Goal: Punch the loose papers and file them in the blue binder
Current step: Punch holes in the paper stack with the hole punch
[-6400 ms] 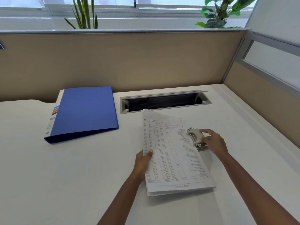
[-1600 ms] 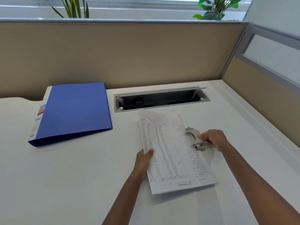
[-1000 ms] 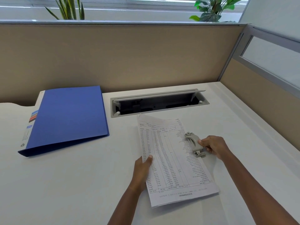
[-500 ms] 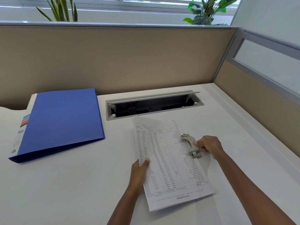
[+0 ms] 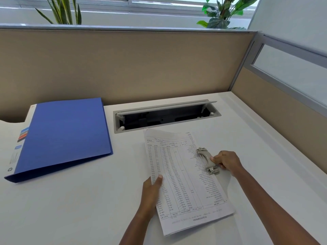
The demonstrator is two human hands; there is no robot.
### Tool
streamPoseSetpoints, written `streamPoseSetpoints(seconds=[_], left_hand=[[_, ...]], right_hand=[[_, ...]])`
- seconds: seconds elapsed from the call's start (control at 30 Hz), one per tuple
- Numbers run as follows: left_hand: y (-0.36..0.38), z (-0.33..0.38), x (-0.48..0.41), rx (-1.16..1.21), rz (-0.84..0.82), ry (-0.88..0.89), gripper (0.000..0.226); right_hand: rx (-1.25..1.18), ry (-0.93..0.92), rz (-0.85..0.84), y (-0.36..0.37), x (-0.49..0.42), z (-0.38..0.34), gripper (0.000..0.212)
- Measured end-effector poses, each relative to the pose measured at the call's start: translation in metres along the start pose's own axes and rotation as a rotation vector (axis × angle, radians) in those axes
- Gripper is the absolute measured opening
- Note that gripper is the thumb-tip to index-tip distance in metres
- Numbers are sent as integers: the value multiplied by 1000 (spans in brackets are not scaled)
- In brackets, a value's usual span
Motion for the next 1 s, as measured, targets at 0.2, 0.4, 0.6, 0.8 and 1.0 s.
streamPoseSetpoints(seconds=[0.2, 0.4, 0.6, 0.8, 1.0], left_hand=[[-1, 1, -1, 0, 12, -10, 27], [-1, 1, -2, -25, 29, -2, 25], [-1, 1, -2, -21, 53, -2, 27], [0, 3, 3, 15, 4, -65, 29], [-16, 20, 14, -1, 70, -5, 29]], right_hand=[[23, -14, -1, 0, 0, -2, 36], [35, -6, 9, -1, 2, -3, 35], [98, -52, 57, -1, 11, -19, 33], [77, -5, 101, -4, 26, -30, 26], [228, -65, 157, -2, 32, -45, 29]])
Point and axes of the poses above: each hand's wrist, its own x-axis away from the middle knuckle, its own y-axis out of the palm, z = x × y, the point moved 8 cm from there along -x, towards the middle knuckle, and after that the axes turned 11 degrees about -y, right-handed, at the moved point
